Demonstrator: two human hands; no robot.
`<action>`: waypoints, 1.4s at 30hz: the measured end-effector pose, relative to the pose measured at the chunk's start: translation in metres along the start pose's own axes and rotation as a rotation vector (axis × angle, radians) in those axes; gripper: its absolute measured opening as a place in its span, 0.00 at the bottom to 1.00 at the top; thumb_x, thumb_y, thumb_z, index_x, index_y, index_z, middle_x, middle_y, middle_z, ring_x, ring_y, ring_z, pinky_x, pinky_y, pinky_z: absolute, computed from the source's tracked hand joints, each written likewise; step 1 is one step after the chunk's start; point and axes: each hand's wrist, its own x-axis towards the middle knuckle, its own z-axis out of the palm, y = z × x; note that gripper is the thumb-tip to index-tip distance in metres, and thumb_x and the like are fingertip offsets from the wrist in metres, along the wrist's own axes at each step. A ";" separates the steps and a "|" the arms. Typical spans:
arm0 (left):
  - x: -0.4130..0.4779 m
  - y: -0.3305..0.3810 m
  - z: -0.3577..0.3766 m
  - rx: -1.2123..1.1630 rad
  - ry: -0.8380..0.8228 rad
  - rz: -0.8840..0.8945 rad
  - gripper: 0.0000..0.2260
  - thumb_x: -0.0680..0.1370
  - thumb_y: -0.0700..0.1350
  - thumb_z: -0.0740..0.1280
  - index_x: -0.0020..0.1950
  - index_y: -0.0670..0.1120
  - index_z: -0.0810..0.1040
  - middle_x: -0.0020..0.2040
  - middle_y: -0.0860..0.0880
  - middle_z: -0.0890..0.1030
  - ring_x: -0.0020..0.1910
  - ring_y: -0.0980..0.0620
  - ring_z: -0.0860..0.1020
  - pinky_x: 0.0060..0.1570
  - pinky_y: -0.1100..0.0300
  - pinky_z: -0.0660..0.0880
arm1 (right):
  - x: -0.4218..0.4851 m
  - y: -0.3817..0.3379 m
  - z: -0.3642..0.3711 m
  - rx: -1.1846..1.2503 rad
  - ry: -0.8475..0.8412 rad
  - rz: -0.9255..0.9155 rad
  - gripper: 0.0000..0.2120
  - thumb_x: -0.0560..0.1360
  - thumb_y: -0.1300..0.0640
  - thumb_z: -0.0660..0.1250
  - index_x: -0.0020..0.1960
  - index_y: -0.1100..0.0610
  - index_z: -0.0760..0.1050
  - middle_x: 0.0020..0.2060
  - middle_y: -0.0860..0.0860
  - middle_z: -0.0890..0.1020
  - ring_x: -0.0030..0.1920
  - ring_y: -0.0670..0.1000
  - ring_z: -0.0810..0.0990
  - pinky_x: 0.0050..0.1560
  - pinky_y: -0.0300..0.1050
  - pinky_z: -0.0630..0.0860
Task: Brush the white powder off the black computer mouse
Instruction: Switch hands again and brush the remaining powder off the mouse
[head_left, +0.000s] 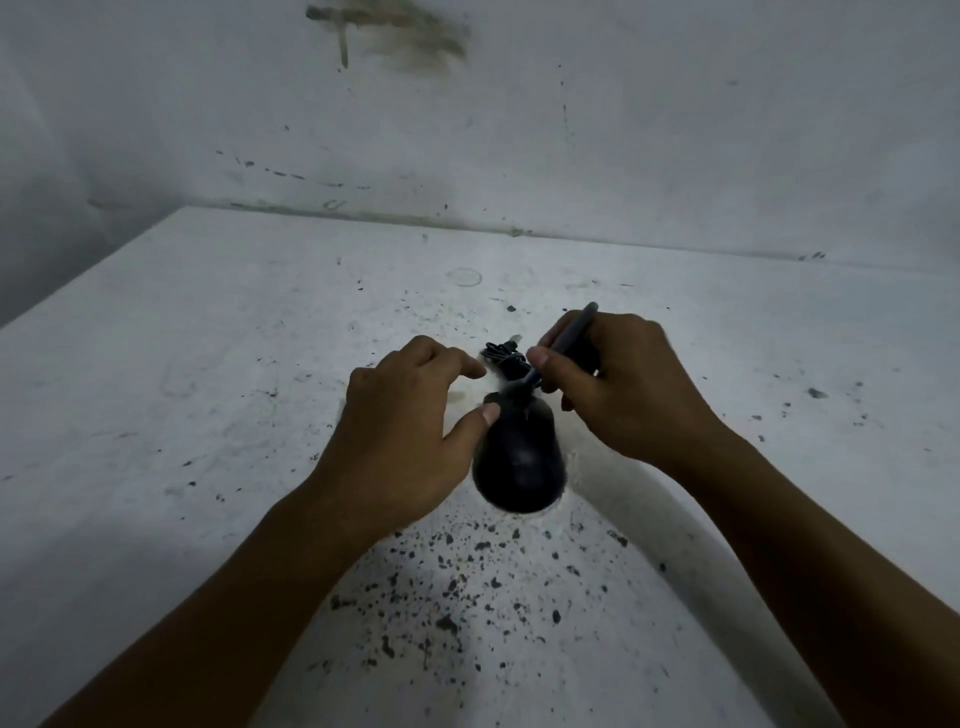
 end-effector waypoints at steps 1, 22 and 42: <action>0.000 0.000 0.000 0.003 -0.002 0.000 0.13 0.74 0.55 0.68 0.57 0.55 0.76 0.57 0.56 0.77 0.53 0.54 0.78 0.56 0.44 0.74 | -0.006 0.000 -0.002 0.017 0.011 -0.021 0.08 0.78 0.52 0.67 0.44 0.54 0.81 0.34 0.49 0.84 0.33 0.48 0.83 0.41 0.54 0.81; 0.001 -0.002 0.001 -0.008 0.003 -0.036 0.15 0.73 0.57 0.69 0.57 0.56 0.76 0.56 0.56 0.77 0.52 0.54 0.78 0.57 0.44 0.74 | -0.009 0.002 -0.012 0.105 0.092 -0.079 0.08 0.77 0.53 0.66 0.40 0.52 0.79 0.30 0.52 0.83 0.30 0.56 0.82 0.32 0.57 0.79; 0.001 -0.003 0.002 -0.027 0.017 -0.067 0.16 0.72 0.58 0.70 0.57 0.56 0.75 0.56 0.56 0.77 0.53 0.53 0.77 0.57 0.43 0.73 | -0.035 -0.005 -0.009 0.056 0.061 -0.148 0.05 0.77 0.51 0.65 0.43 0.50 0.77 0.33 0.41 0.81 0.34 0.43 0.81 0.33 0.37 0.77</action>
